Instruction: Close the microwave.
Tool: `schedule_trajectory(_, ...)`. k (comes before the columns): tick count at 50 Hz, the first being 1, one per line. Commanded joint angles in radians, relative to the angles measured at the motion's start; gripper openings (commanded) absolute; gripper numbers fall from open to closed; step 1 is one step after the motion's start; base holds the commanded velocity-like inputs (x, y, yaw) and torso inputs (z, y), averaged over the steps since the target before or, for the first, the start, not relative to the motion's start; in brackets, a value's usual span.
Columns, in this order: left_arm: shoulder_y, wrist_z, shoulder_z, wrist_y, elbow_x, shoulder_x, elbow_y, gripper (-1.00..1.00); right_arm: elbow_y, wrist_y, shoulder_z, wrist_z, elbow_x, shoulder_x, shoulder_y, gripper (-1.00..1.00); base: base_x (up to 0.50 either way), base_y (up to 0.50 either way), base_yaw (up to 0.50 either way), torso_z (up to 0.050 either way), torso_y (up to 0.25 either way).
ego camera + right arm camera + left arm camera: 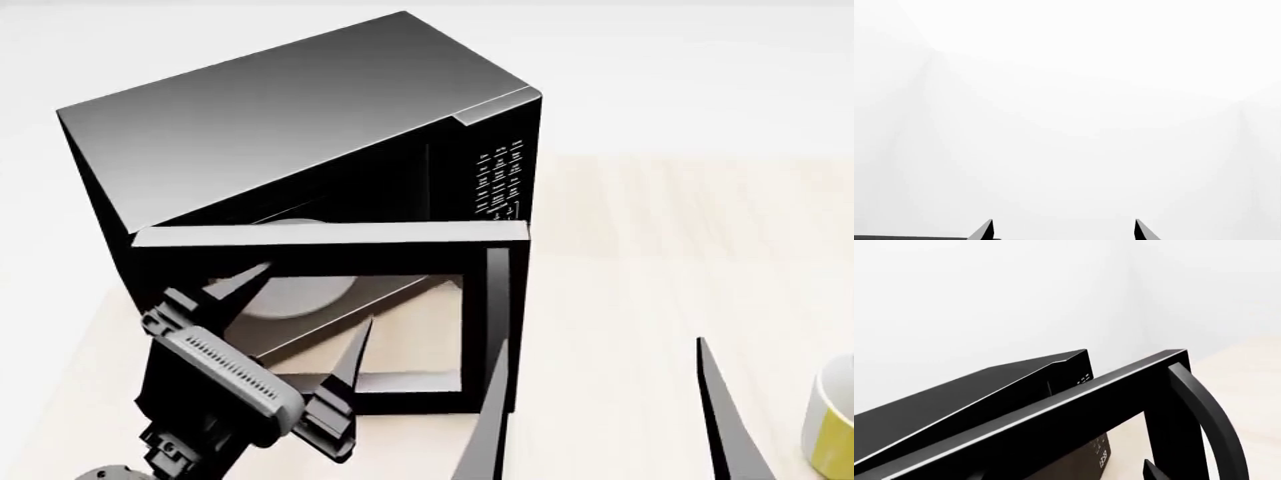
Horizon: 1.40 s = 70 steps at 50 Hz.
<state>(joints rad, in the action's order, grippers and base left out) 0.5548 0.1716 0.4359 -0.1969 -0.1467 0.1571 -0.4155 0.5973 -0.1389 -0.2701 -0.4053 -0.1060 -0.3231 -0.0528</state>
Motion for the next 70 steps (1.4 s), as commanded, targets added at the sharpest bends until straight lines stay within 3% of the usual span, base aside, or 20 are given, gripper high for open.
schedule_trajectory(1, 0.035, -0.077, -0.039, -0.028, 0.011, -0.014, -0.060, 1.00, -0.005, -0.001, -0.001, -0.004, 0.003, -0.003, 0.002, 1.00, 0.00, 0.00, 0.00, 0.000, 0.000)
schedule_trajectory(70, 0.168, -0.288, -0.062, -0.169, 0.022, -0.070, -0.340, 1.00, -0.021, -0.006, -0.027, -0.024, 0.008, -0.021, 0.005, 1.00, 0.00, 0.00, 0.00, 0.000, 0.001)
